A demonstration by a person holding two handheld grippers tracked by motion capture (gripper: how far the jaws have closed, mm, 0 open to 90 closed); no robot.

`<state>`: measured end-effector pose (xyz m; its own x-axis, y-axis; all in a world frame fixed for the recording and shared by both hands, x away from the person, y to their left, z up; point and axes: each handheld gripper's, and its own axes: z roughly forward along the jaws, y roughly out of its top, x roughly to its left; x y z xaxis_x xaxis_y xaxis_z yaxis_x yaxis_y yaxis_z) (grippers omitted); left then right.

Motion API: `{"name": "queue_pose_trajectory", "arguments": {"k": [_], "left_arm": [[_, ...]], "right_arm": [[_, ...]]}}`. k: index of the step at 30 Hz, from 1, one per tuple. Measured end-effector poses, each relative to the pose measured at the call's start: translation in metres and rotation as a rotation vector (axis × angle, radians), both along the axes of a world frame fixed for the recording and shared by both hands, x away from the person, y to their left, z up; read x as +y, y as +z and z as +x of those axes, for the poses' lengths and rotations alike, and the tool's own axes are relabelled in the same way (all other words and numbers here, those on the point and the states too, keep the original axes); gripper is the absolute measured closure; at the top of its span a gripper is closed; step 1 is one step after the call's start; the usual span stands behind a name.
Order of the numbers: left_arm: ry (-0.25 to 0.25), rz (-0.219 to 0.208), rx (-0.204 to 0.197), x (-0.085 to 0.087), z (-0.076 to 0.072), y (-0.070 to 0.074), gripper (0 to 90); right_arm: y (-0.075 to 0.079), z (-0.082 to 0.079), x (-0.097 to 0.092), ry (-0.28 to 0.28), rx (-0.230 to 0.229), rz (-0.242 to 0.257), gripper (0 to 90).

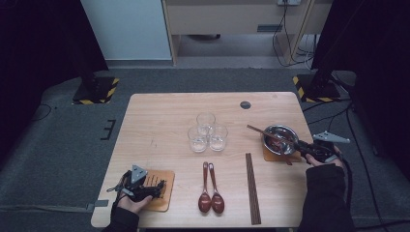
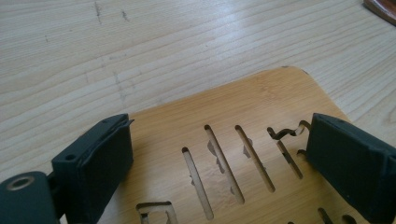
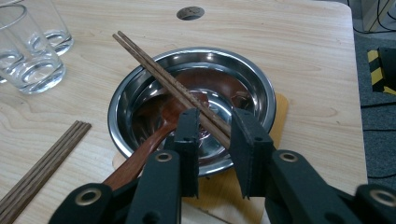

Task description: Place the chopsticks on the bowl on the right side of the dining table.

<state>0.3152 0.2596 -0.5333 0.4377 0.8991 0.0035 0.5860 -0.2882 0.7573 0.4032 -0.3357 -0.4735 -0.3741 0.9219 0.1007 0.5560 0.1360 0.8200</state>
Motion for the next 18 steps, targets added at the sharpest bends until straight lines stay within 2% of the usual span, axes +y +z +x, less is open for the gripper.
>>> {"name": "queue_pose_trajectory", "arguments": {"k": [9, 18], "left_arm": [[0.0, 0.0, 0.0, 0.0, 0.0, 0.0, 6.3], [0.0, 0.0, 0.0, 0.0, 0.0, 0.0, 6.4]], "right_arm": [[-0.006, -0.005, -0.004, -0.022, 0.033, -0.023, 77.1], [-0.01, -0.004, -0.011, -0.058, 0.051, -0.03, 74.4]]}}
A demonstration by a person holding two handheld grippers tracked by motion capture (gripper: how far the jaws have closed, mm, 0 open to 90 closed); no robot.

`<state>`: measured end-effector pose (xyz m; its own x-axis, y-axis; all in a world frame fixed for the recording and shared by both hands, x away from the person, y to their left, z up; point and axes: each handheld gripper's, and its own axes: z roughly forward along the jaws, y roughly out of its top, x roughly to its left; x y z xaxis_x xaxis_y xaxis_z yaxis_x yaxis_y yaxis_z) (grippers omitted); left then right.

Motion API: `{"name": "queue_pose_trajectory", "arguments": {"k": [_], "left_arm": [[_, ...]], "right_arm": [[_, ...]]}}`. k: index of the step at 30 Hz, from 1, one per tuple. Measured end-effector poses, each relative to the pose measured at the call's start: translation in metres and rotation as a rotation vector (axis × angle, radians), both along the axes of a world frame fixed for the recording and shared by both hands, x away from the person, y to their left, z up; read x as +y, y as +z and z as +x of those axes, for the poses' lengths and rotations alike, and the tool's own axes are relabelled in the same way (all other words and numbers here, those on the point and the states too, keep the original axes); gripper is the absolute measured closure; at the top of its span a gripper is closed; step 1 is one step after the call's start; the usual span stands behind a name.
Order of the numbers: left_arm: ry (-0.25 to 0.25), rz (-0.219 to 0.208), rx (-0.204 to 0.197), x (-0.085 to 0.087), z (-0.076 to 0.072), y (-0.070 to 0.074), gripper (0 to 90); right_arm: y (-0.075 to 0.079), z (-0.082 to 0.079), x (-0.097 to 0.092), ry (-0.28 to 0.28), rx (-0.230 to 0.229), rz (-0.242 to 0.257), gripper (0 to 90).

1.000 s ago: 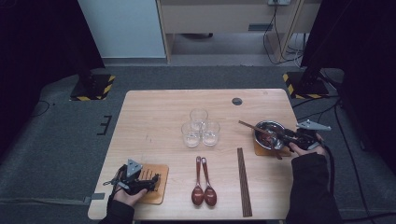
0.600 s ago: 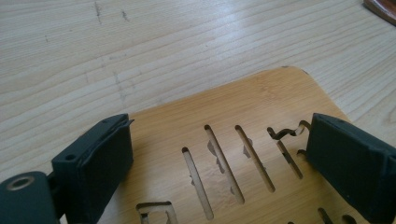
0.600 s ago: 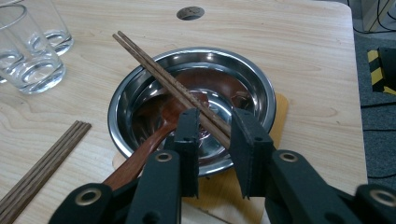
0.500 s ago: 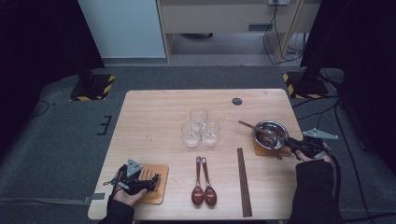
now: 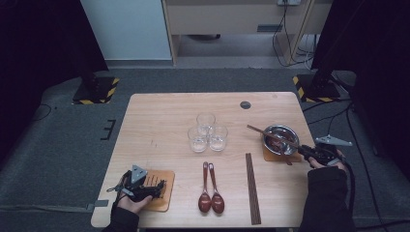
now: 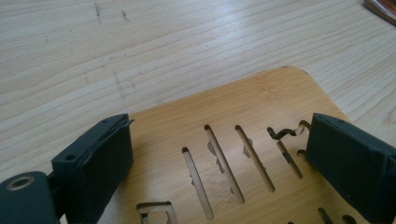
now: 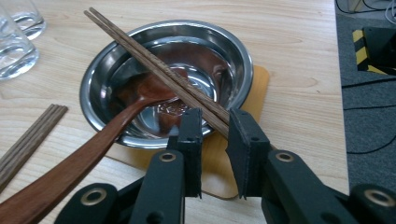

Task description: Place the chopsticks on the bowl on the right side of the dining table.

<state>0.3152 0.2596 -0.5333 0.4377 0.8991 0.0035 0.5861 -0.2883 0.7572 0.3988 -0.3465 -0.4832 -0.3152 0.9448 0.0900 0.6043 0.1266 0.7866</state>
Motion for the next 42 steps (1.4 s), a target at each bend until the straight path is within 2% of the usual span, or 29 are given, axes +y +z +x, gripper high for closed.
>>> {"name": "queue_pose_trajectory", "arguments": {"k": [24, 31, 37, 42], "left_arm": [[0.0, 0.0, 0.0, 0.0, 0.0, 0.0, 6.3], [0.0, 0.0, 0.0, 0.0, 0.0, 0.0, 6.3], [0.0, 0.0, 0.0, 0.0, 0.0, 0.0, 6.3], [0.0, 0.0, 0.0, 0.0, 0.0, 0.0, 6.4]], "right_arm": [[-0.011, 0.012, -0.011, -0.066, -0.009, -0.029, 55.4], [-0.008, 0.012, -0.009, -0.051, -0.017, -0.012, 53.9], [0.001, 0.014, -0.001, -0.025, -0.057, 0.012, 54.8], [0.005, 0.019, 0.008, -0.008, -0.069, 0.019, 54.6]]}}
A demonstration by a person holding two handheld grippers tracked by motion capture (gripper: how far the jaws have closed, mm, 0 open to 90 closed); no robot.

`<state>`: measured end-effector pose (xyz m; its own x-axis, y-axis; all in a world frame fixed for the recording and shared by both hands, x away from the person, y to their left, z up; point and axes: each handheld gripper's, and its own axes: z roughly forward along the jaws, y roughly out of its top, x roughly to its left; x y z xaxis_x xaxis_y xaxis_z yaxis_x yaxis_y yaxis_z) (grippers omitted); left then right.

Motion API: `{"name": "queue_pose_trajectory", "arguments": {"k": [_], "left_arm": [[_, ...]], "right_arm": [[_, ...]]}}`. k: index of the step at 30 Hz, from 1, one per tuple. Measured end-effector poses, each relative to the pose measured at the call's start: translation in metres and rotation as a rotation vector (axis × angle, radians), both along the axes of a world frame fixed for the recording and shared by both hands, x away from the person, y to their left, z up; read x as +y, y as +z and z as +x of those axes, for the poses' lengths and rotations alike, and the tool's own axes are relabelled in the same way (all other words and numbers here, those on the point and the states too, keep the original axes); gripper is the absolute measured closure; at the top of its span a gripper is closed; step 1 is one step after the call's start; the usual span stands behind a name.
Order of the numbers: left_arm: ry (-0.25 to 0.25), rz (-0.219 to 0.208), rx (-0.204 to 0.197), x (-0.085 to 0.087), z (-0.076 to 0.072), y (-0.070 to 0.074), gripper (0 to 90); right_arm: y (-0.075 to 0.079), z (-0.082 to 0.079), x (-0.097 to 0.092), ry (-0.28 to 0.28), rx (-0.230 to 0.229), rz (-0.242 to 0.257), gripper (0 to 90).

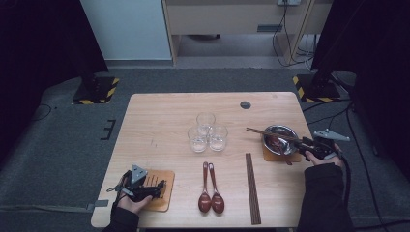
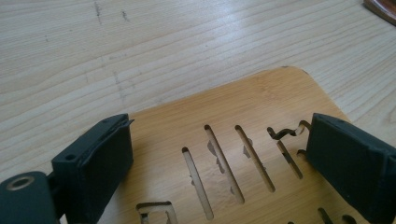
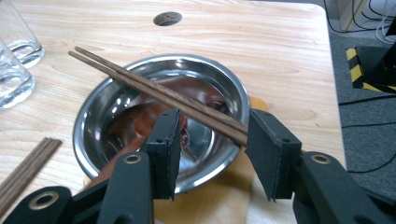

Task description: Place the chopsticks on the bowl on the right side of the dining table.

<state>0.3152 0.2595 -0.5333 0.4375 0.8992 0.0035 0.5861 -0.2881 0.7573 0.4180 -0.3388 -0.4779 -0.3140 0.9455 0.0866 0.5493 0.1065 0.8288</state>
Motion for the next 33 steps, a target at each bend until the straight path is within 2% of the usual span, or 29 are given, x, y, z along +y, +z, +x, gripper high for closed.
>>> {"name": "queue_pose_trajectory", "arguments": {"k": [14, 33], "left_arm": [[0.0, 0.0, 0.0, 0.0, 0.0, 0.0, 6.4], [-0.001, 0.0, 0.0, 0.0, 0.0, 0.0, 6.3]], "right_arm": [[0.009, 0.018, 0.019, 0.043, -0.034, 0.003, 53.2], [0.007, 0.042, 0.034, 0.077, -0.011, -0.014, 52.4]]}}
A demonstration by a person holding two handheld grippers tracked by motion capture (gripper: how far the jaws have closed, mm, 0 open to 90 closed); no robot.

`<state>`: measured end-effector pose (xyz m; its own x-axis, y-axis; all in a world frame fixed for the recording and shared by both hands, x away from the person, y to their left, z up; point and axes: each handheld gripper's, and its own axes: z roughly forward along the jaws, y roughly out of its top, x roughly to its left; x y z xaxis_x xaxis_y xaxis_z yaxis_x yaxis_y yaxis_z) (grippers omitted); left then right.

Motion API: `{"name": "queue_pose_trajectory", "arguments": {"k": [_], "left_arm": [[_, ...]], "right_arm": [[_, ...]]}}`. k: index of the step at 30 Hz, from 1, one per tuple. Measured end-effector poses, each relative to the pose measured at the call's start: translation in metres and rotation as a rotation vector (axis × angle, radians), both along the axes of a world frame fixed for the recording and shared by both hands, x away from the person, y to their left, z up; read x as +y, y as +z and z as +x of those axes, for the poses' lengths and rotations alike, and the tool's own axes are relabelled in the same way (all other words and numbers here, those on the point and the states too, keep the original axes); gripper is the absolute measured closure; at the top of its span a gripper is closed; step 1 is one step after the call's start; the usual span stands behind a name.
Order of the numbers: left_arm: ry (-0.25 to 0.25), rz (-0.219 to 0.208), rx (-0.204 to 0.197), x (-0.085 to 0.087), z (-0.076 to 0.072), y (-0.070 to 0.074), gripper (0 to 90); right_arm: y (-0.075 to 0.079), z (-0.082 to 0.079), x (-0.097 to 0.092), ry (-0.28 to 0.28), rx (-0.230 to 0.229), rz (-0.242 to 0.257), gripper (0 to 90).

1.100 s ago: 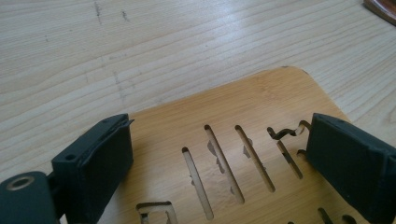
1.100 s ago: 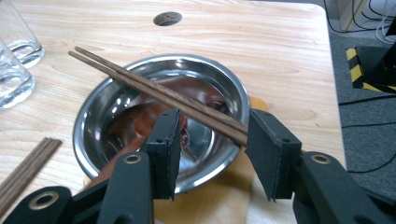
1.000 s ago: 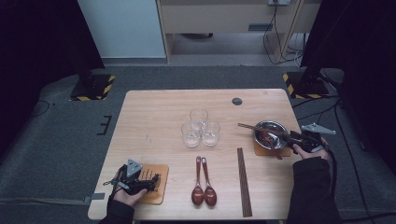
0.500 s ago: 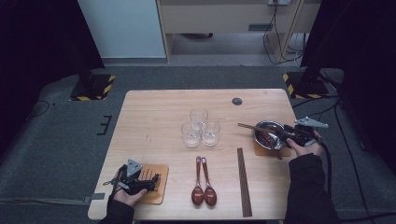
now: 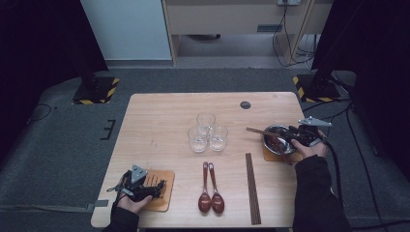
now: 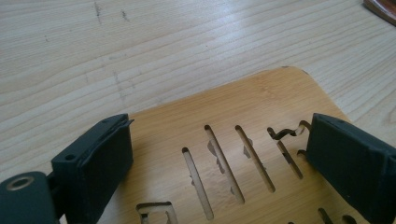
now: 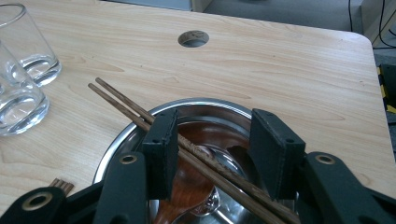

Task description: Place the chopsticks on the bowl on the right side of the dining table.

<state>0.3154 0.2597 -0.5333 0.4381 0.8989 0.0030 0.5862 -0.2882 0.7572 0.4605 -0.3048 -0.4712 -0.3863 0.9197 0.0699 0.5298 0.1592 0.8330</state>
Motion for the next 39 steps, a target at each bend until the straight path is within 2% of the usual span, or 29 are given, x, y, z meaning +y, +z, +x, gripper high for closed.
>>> {"name": "queue_pose_trajectory", "arguments": {"k": [17, 23, 39], "left_arm": [[0.0, 0.0, 0.0, 0.0, 0.0, 0.0, 6.2], [-0.001, 0.001, 0.0, 0.0, 0.0, 0.0, 6.2], [0.0, 0.0, 0.0, 0.0, 0.0, 0.0, 6.0]], "right_arm": [[-0.012, 0.016, 0.006, -0.01, 0.049, -0.047, 46.5], [-0.014, 0.019, 0.004, -0.037, 0.042, -0.047, 43.8], [-0.019, 0.024, 0.004, -0.058, 0.051, -0.053, 40.7]]}}
